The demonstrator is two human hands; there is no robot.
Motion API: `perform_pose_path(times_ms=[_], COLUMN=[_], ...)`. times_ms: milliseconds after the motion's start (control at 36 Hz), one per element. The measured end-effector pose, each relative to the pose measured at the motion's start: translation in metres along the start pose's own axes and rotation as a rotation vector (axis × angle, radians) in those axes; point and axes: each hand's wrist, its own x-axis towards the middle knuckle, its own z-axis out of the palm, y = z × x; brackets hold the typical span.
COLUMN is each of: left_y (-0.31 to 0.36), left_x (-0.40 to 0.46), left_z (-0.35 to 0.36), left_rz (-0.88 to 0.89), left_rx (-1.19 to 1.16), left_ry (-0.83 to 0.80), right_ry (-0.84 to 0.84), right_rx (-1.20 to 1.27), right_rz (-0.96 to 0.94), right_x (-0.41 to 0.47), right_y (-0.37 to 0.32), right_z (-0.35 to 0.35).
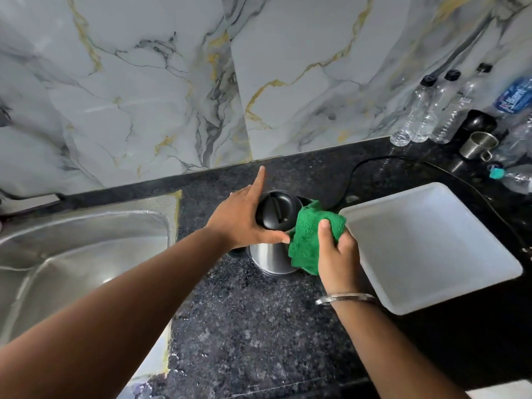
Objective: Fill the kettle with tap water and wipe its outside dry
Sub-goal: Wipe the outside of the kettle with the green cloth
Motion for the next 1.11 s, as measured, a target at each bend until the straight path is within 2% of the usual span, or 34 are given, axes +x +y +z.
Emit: perform_pose_path(times_ms=[56,111,194,306,389,472,556,583,639,694,722,806,861,917,972,1056,1111], left_y=[-0.001,-0.001,-0.001,0.001,0.003,0.019,0.040,0.044,0.042,0.038,0.036,0.037,0.039,0.043,0.045,0.043,0.038], left_x=[0.000,0.000,0.003,0.003,0.003,-0.008,-0.020,-0.020,-0.015,-0.009,-0.008,-0.011,-0.013,-0.016,-0.019,-0.020,-0.019], left_z=[0.001,0.001,-0.001,-0.001,0.000,0.009,0.024,0.027,0.030,0.029,0.028,0.027,0.028,0.029,0.030,0.031,0.031], left_rz=[0.005,0.008,0.006,-0.023,-0.081,-0.217,-0.352,-0.369,-0.382,-0.408,-0.419,-0.422,-0.424,-0.430,-0.428,-0.386,-0.338], left_rx=[0.000,-0.004,-0.002,-0.008,-0.022,-0.099,-0.220,-0.262,-0.329,-0.385,-0.409,-0.407,-0.373,-0.297,-0.178,-0.015,0.031], left_ry=[-0.002,0.001,-0.004,-0.036,-0.027,0.024,0.096,0.115,0.133,0.111,0.097,0.099,0.120,0.138,0.151,0.141,0.161], right_ry=[0.060,-0.018,-0.055,-0.043,-0.067,-0.007,0.130,0.129,0.010,-0.117,-0.127,-0.141,-0.226,-0.320,-0.371,-0.459,-0.374], right_rx=[0.080,0.120,0.019,0.019,-0.154,-0.126,0.099,0.164,0.209,0.089,-0.005,-0.272,-0.417,-0.483,-0.480,-0.211,-0.091], right_rz=[-0.037,-0.084,-0.128,0.159,0.181,0.196,0.079,0.024,-0.112,-0.288,-0.340,-0.411,-0.441,-0.376,-0.226,0.083,0.230], right_x=[-0.010,-0.023,-0.024,-0.012,-0.005,0.006,-0.005,-0.015,-0.035,-0.050,-0.056,-0.073,-0.086,-0.097,-0.101,-0.090,-0.070], right_y=[0.012,0.028,0.059,0.091,0.098,0.083,0.048,0.035,0.023,0.029,0.038,0.077,0.104,0.125,0.135,0.116,0.100], right_z=[0.007,0.023,0.050,0.050,0.034,0.018,0.007,0.009,0.024,0.048,0.059,0.083,0.089,0.089,0.082,0.049,0.017])
